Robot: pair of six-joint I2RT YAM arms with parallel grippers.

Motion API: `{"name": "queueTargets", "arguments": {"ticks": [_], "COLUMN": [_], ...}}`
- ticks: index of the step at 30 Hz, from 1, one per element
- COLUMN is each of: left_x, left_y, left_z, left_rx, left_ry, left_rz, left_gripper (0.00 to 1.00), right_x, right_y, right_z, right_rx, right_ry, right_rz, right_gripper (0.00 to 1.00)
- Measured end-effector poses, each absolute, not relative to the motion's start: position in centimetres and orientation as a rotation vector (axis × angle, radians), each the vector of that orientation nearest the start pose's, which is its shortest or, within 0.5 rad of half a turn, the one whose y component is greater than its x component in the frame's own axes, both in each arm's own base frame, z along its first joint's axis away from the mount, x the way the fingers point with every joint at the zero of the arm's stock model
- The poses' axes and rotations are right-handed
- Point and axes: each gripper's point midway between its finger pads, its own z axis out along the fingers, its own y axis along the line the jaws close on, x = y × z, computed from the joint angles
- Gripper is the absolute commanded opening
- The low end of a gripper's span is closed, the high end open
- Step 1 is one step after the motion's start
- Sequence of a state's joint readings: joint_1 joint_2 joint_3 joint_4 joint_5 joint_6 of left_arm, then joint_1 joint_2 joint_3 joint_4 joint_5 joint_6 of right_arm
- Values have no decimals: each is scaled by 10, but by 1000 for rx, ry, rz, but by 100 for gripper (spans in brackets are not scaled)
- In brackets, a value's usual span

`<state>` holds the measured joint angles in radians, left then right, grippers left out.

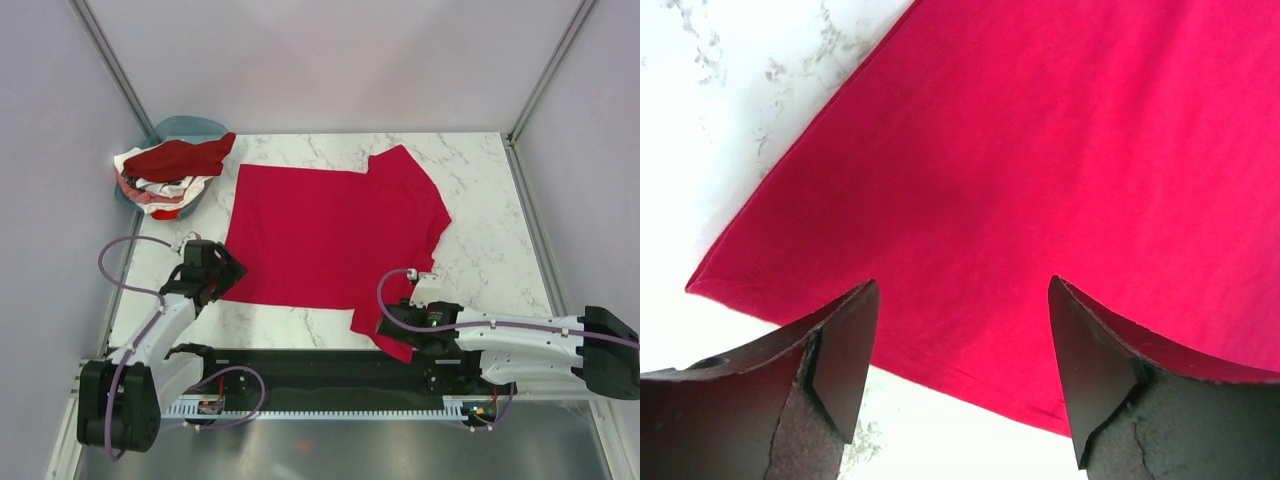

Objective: Fold and stack the t-shirts
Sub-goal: Flatten the tshirt out

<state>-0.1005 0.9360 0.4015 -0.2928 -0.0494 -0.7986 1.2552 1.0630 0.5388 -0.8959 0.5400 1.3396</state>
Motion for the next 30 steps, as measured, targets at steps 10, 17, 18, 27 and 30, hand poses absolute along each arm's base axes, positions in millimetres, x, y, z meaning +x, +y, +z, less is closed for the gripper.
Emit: {"name": "queueTargets", "arguments": {"ticks": [10, 17, 18, 27, 30], "left_x": [265, 272, 273, 276, 276], "left_y": [-48, -44, -44, -44, -44], "left_z": [30, 31, 31, 30, 30], "left_rx": [-885, -892, -892, -892, -892], "left_ry": [2368, 2358, 2357, 2354, 2352], "left_rz": [-305, -277, -274, -272, -273], "left_gripper": [75, 75, 75, 74, 74], "right_x": [174, 250, 258, 303, 310], "right_y": [136, 112, 104, 55, 52], "right_z": [106, 117, 110, 75, 70], "right_rx": [319, 432, 448, 613, 626], "right_ry": [2357, 2336, 2352, 2408, 2398], "right_rz": [55, -92, -123, -166, -127], "right_gripper": [80, 73, 72, 56, 51]}}
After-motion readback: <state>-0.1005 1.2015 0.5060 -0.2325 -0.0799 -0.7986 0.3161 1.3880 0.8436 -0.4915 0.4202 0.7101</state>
